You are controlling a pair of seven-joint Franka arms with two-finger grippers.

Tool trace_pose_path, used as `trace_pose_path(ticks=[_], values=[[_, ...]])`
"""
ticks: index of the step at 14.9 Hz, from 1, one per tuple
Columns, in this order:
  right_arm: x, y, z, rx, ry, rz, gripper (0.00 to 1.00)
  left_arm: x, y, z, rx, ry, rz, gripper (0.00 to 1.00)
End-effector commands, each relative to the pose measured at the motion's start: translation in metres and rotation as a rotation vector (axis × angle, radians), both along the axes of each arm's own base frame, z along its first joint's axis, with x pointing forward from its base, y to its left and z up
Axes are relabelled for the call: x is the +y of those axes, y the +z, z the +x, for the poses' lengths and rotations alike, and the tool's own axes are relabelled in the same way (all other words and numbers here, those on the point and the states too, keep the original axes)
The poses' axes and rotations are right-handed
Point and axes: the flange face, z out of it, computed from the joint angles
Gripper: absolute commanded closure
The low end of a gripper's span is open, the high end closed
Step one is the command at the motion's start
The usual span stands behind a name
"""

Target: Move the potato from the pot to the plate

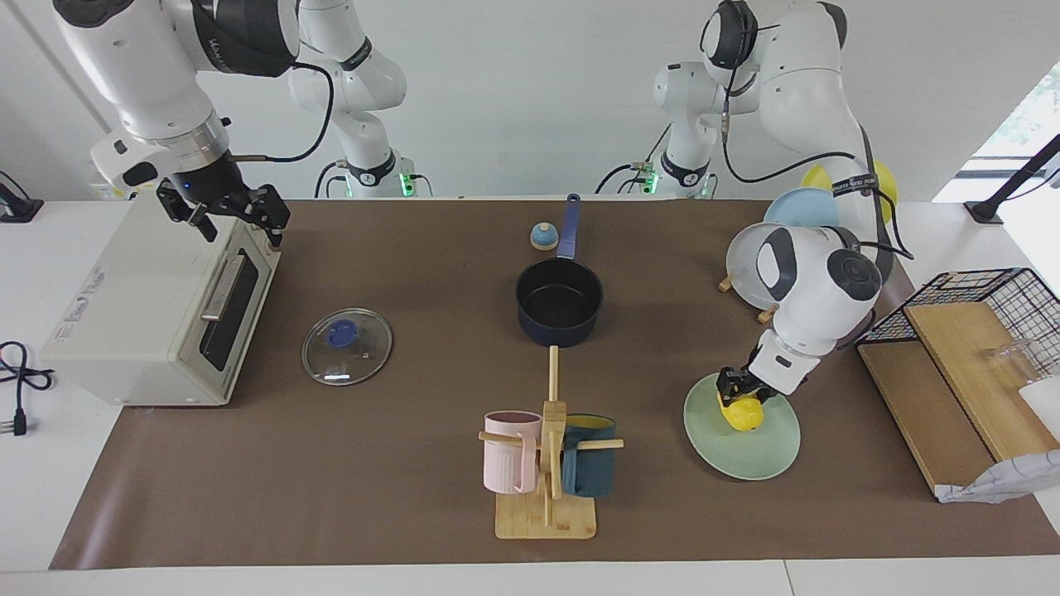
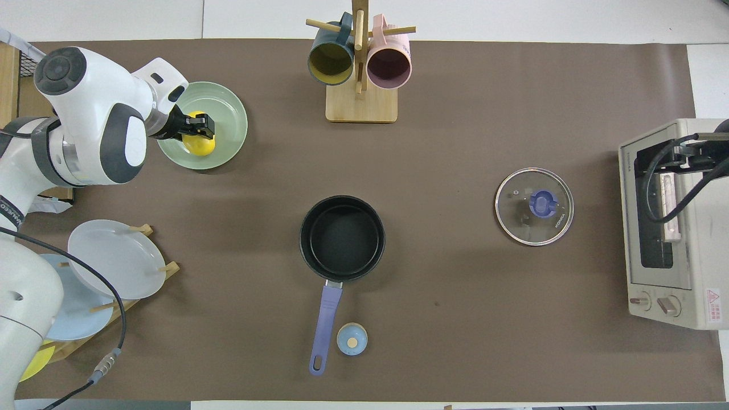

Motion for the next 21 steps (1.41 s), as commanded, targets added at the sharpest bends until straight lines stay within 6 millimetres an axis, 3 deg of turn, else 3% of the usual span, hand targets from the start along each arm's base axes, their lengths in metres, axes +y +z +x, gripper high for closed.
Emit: trace_pose_path(ticks=[1, 2, 6, 9, 11, 14, 17, 21], values=[[-0.001, 0.001, -0.005, -0.012, 0.01, 0.023, 0.0, 0.007, 0.013, 0.001, -0.017, -0.035, 0.014, 0.0], [-0.001, 0.001, -0.005, -0.012, 0.01, 0.023, 0.0, 0.008, 0.026, 0.002, -0.008, -0.035, 0.014, 0.0], [0.003, 0.001, -0.005, -0.01, 0.014, 0.022, 0.0, 0.033, 0.114, -0.004, 0.011, 0.008, -0.003, 0.0], [0.003, 0.001, -0.005, -0.012, 0.011, 0.021, 0.0, 0.056, 0.177, -0.032, 0.021, 0.053, 0.007, 0.0], [0.001, 0.001, -0.005, -0.012, 0.008, 0.021, 0.0, 0.071, 0.231, -0.06, 0.001, 0.07, 0.003, 0.0], [0.001, 0.001, -0.005, -0.012, 0.008, 0.021, 0.0, 0.086, 0.285, -0.104, 0.021, 0.066, 0.0, 0.0], [0.001, 0.001, -0.005, -0.012, 0.008, 0.021, 0.0, 0.086, 0.299, -0.139, 0.09, 0.049, 0.033, 0.0], [0.001, 0.001, -0.005, -0.012, 0.008, 0.021, 0.0, 0.084, 0.269, -0.163, 0.117, 0.025, 0.03, 0.0]])
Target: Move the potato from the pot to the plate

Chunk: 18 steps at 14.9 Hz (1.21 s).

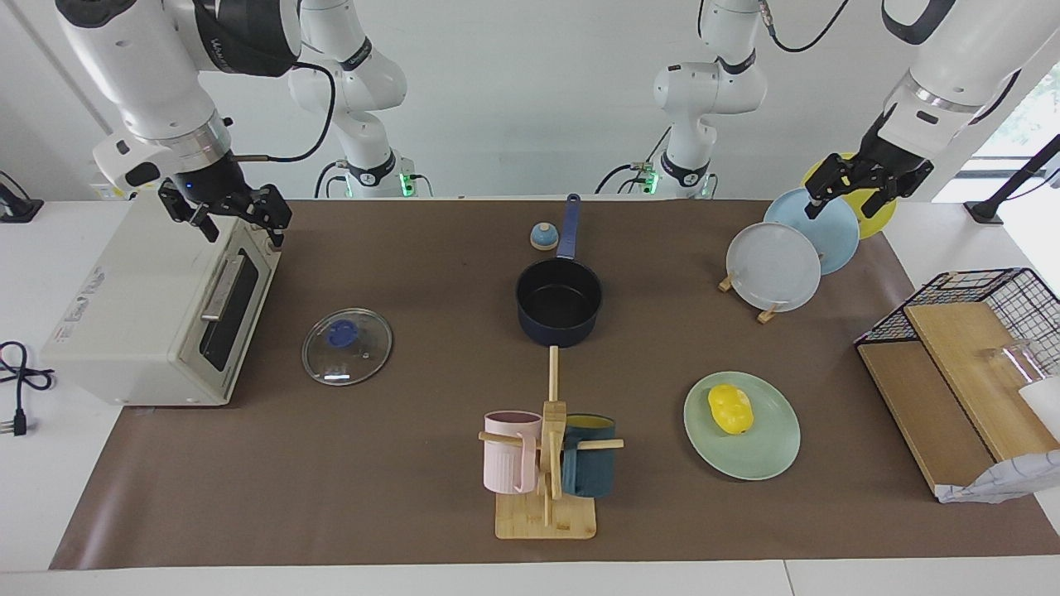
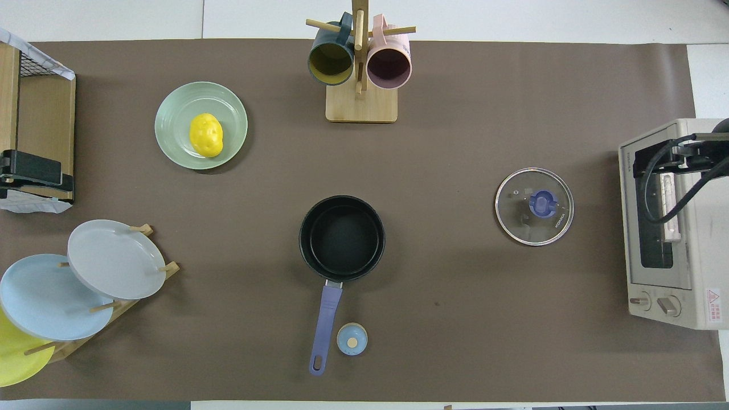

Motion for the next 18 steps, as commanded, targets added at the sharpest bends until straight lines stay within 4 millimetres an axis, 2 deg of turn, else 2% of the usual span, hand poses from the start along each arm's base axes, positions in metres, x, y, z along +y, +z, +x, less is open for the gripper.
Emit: trace_pose_path(ticks=[1, 3, 5, 7, 9, 12, 18], values=[[-0.001, 0.001, -0.005, -0.012, 0.004, 0.021, 0.0, -0.003, -0.024, -0.018, 0.015, -0.035, 0.021, 0.0], [-0.001, 0.001, -0.005, -0.01, 0.004, 0.021, 0.0, 0.002, -0.016, -0.012, -0.005, -0.055, 0.085, 0.0], [-0.002, 0.001, -0.005, -0.012, 0.003, 0.022, 0.0, 0.005, 0.007, 0.002, -0.019, -0.058, 0.097, 0.0], [-0.001, 0.001, -0.005, -0.012, 0.004, 0.022, 0.0, 0.001, 0.028, 0.003, -0.017, -0.063, 0.102, 0.0], [-0.001, 0.001, -0.005, -0.012, 0.004, 0.021, 0.0, -0.008, 0.028, -0.003, 0.014, -0.102, 0.115, 0.0], [-0.002, 0.001, -0.005, -0.012, 0.003, 0.022, 0.0, -0.007, 0.013, -0.008, 0.043, -0.133, 0.118, 0.0], [-0.002, 0.001, -0.005, -0.012, 0.003, 0.021, 0.0, -0.017, 0.005, -0.007, 0.042, -0.055, 0.118, 0.0]])
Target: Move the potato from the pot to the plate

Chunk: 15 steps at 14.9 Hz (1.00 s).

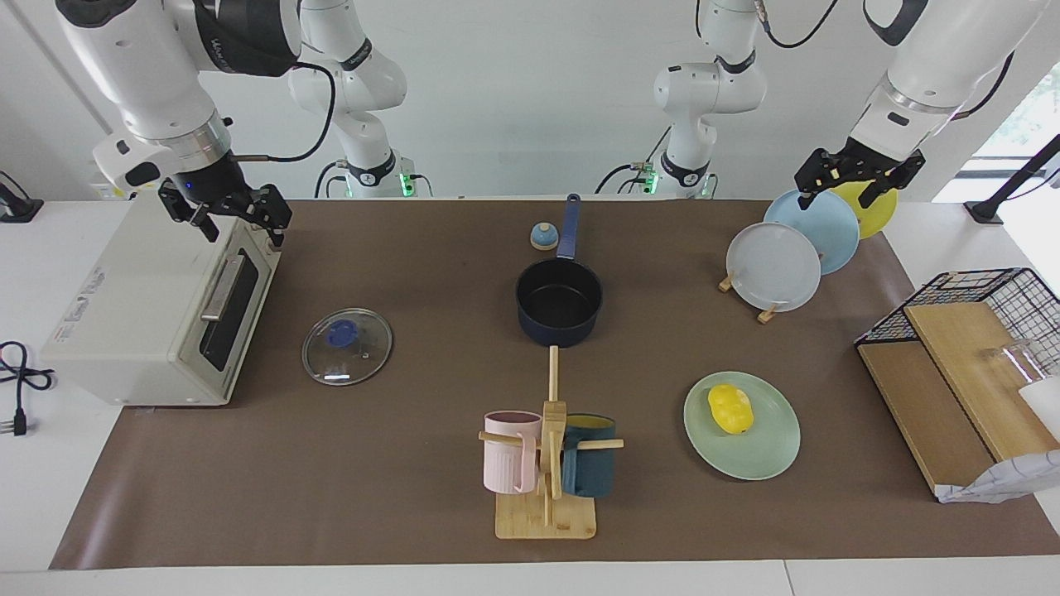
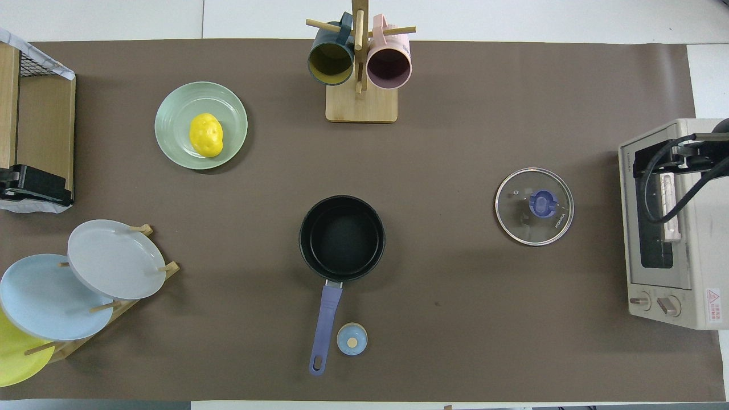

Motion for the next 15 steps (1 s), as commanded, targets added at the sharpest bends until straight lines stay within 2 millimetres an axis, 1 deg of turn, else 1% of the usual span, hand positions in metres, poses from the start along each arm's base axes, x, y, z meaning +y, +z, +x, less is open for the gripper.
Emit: trace_pose_path(ticks=[1, 5, 6, 8, 9, 11, 13, 15], values=[[-0.002, 0.001, -0.005, -0.012, 0.003, 0.021, 0.0, -0.003, -0.004, -0.003, 0.001, 0.014, 0.018, 0.0], [-0.001, 0.001, -0.005, -0.012, 0.004, 0.021, 0.0, -0.003, -0.01, 0.002, 0.008, 0.016, 0.017, 0.0], [-0.001, 0.001, -0.005, -0.012, 0.004, 0.021, 0.0, 0.0, -0.01, 0.003, 0.001, 0.02, 0.013, 0.0], [-0.002, 0.001, -0.005, -0.01, 0.003, 0.021, 0.0, 0.0, -0.007, 0.009, -0.042, 0.035, -0.05, 0.0], [-0.002, 0.001, -0.005, -0.012, 0.003, 0.022, 0.0, 0.001, -0.007, 0.01, -0.052, 0.039, -0.052, 0.0], [-0.001, 0.001, -0.005, -0.01, 0.004, 0.021, 0.0, 0.001, -0.013, 0.011, -0.06, 0.039, -0.053, 0.0], [-0.001, 0.001, -0.005, -0.01, 0.004, 0.021, 0.0, 0.004, -0.012, 0.01, -0.063, 0.044, -0.055, 0.0], [-0.002, 0.001, -0.005, -0.01, 0.003, 0.021, 0.0, 0.005, -0.017, 0.008, -0.053, 0.041, -0.054, 0.0]])
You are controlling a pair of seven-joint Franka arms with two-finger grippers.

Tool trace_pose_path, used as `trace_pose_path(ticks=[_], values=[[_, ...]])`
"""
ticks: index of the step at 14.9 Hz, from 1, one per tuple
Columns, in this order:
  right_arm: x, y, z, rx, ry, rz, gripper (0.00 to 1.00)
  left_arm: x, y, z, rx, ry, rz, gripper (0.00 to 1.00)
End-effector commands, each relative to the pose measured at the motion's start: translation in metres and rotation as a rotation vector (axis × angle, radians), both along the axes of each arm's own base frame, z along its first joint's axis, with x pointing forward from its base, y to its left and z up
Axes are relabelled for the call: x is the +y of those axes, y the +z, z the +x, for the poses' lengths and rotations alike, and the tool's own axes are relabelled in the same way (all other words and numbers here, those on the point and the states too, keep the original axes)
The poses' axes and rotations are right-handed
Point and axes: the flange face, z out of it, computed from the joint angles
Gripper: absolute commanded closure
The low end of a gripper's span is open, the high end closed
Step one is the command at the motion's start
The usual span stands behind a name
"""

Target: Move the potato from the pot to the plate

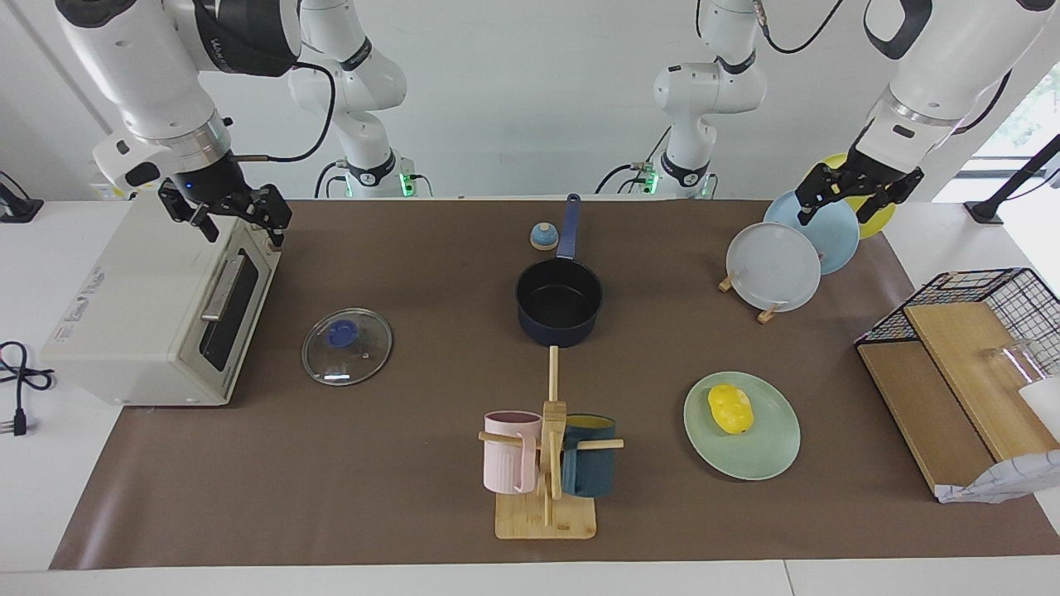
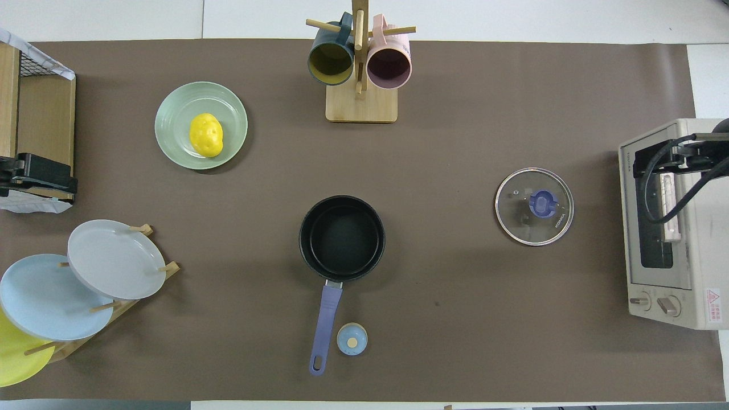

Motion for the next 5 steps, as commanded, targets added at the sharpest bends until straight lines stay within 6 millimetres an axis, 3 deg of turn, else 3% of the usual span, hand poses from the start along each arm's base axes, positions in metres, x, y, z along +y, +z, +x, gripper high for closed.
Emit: trace_pose_path(ticks=[1, 5], values=[[-0.0012, 0.0008, -0.0049, -0.012, 0.004, 0.021, 0.0, 0.0019, -0.0034, -0.0039, -0.008, 0.012, -0.015, 0.0], [-0.0011, 0.0007, -0.0051, -0.01, 0.004, 0.022, 0.0, 0.0036, -0.0021, -0.0052, -0.006, 0.012, -0.015, 0.0]])
